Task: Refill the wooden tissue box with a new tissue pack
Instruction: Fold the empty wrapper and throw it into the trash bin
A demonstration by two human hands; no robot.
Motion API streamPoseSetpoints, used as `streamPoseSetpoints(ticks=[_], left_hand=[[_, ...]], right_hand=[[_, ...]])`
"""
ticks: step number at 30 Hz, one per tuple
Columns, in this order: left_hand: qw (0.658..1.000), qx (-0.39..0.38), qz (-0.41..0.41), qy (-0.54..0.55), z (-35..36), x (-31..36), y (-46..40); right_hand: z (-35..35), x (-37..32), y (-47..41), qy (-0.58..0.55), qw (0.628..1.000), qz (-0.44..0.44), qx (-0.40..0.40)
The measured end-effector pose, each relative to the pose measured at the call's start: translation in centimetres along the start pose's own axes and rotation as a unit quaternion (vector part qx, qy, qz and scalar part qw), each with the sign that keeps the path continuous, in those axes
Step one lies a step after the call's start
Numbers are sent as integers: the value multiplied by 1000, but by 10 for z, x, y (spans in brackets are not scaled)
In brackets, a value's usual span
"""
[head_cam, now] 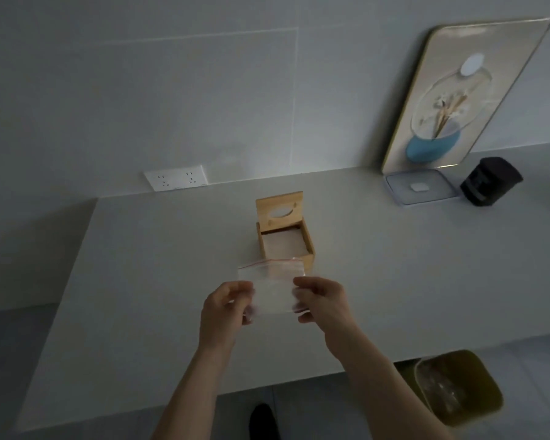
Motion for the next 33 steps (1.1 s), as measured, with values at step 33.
streamPoseSetpoints(ticks=[33], left_hand=[[919, -294, -94, -246, 364, -183, 162]], right_hand=[[-391, 251, 67, -34, 951, 182, 247]])
Point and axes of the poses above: each hand's wrist, its own y-axis away from the middle knuckle, its own z-axis out of the palm, x = y × z, the point moved 6 cm from there along -y, towards the middle knuckle, and after that the axes turned 1 degree about -y, right-handed, at the moved point
